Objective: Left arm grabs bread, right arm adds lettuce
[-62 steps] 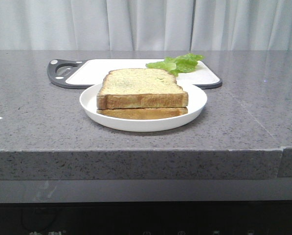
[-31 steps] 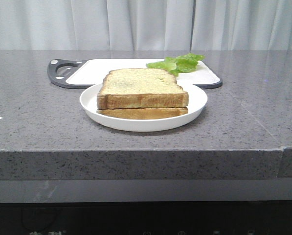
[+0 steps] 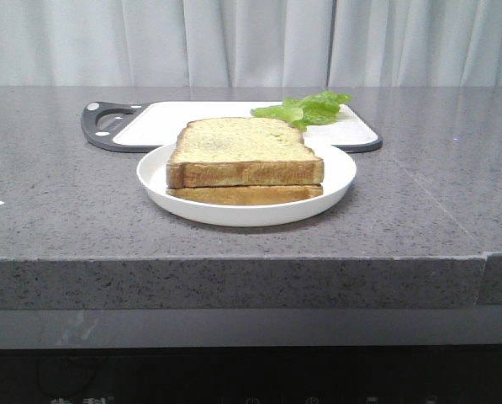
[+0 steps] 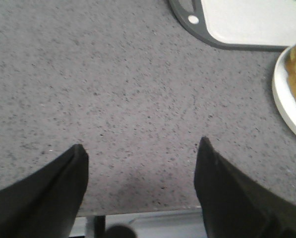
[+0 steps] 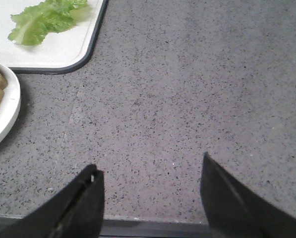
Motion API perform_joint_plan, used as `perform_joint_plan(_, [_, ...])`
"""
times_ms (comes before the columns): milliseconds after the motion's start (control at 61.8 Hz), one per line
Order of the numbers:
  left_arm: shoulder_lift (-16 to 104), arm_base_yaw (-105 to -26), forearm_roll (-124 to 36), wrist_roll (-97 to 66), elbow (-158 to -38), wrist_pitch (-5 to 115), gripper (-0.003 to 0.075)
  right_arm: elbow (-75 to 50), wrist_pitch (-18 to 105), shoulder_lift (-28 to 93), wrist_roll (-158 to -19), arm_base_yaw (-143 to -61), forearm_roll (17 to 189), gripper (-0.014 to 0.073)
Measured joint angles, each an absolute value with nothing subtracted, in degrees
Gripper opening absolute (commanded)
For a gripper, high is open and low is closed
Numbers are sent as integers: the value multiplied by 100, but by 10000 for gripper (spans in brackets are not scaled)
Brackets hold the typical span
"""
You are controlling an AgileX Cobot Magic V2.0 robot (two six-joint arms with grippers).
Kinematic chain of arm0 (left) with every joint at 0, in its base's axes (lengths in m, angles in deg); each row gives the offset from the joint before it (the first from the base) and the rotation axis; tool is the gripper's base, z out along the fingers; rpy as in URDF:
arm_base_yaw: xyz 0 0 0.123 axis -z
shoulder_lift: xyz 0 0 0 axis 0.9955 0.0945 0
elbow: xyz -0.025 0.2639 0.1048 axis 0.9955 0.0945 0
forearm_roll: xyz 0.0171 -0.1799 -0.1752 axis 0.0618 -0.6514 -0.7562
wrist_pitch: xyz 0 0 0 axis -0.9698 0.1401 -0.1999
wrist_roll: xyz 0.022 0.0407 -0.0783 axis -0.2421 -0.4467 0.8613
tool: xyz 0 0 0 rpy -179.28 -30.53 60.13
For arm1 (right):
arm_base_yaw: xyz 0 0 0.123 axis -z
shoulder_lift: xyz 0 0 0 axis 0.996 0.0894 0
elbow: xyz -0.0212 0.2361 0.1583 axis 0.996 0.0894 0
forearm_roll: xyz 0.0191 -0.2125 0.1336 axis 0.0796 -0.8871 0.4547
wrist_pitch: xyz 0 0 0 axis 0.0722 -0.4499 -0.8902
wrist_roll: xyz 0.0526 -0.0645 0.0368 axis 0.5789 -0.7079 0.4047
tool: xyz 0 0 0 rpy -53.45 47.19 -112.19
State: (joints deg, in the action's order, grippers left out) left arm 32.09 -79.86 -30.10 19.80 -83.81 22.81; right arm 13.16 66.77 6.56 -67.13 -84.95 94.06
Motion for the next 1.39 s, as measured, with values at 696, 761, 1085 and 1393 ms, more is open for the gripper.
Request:
perform_joint_plan(696, [6439, -6281, -4407, 1928, -10357, 1788, 318, 1316, 6677, 656, -6713, -8495, 9420, 458])
perform_joint_plan(761, [6716, -6257, -4550, 1928, -10550, 1766, 312, 1316, 6677, 656, -6713, -8495, 9428, 458])
perform_joint_plan(1085, [7774, -6178, -5155, 1903, -11249, 1751, 312, 1316, 6677, 656, -6713, -8495, 9449, 458])
perform_joint_plan(1393, [8168, -6115, -5971, 1308, -11364, 1747, 312, 1316, 6689, 656, -6713, -8495, 9449, 458])
